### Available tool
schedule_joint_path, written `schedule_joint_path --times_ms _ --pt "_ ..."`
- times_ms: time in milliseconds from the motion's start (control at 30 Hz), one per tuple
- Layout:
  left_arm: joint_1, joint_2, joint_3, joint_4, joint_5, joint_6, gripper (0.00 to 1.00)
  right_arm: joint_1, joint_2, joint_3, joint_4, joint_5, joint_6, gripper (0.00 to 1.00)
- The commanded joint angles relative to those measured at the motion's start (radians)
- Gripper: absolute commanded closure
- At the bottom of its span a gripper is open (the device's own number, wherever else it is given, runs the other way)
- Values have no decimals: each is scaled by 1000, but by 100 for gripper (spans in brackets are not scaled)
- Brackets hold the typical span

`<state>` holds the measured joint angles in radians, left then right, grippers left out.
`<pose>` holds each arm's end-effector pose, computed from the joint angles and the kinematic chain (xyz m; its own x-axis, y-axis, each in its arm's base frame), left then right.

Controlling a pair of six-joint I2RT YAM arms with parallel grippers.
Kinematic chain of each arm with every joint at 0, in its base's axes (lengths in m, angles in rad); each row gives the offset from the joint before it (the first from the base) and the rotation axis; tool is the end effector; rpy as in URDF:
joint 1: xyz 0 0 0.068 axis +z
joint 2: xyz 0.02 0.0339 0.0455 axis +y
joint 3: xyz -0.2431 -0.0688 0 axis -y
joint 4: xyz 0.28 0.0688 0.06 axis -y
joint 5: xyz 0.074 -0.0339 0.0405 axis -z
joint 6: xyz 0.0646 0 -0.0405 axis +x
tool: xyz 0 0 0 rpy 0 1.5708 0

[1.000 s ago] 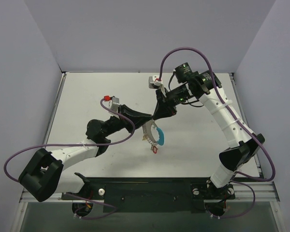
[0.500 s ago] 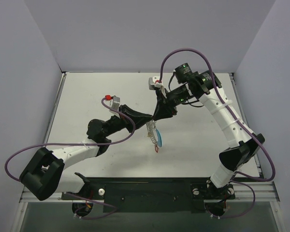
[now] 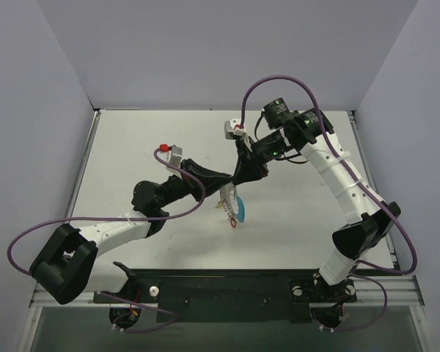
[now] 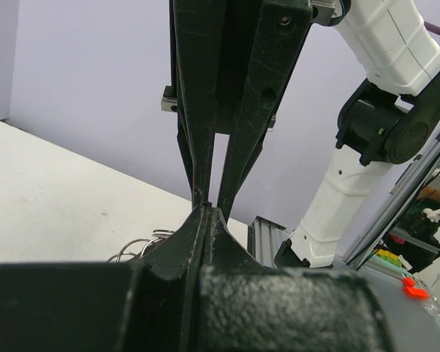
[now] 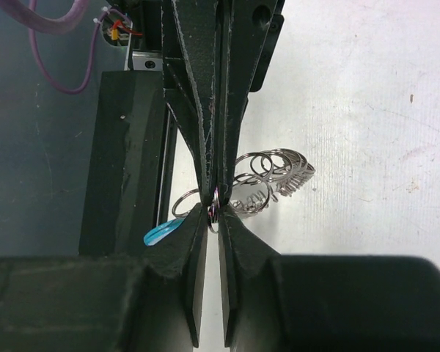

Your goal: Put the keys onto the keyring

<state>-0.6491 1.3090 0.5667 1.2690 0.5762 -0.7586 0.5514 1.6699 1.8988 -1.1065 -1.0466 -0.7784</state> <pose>0.2295 -0.2183 0.2677 -0.3161 -0.4842 -0.8158 0.9157 0.0692 -0.3959 0.2868 0.2420 0.3956 0.0484 -0.3828 -0.9226 -0.9823 -0.1857 0.0255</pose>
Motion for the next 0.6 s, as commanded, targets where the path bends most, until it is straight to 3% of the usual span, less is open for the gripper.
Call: schedule_joint_path --times_ms 0,333,400,433,567 --pt "-1 -14 27 311 -32 -16 100 7 -10 -9 -27 -24 -15 97" --pt "11 -17 24 253 -18 -34 100 5 -15 6 -27 -1 11 100" --pt "19 -34 28 186 8 -30 90 7 -13 9 -29 17 19 100" --pt "19 -51 29 162 23 -21 80 8 -13 9 -29 23 25 100" --pt "25 -121 45 -34 56 54 66 10 -16 6 -32 37 39 100"
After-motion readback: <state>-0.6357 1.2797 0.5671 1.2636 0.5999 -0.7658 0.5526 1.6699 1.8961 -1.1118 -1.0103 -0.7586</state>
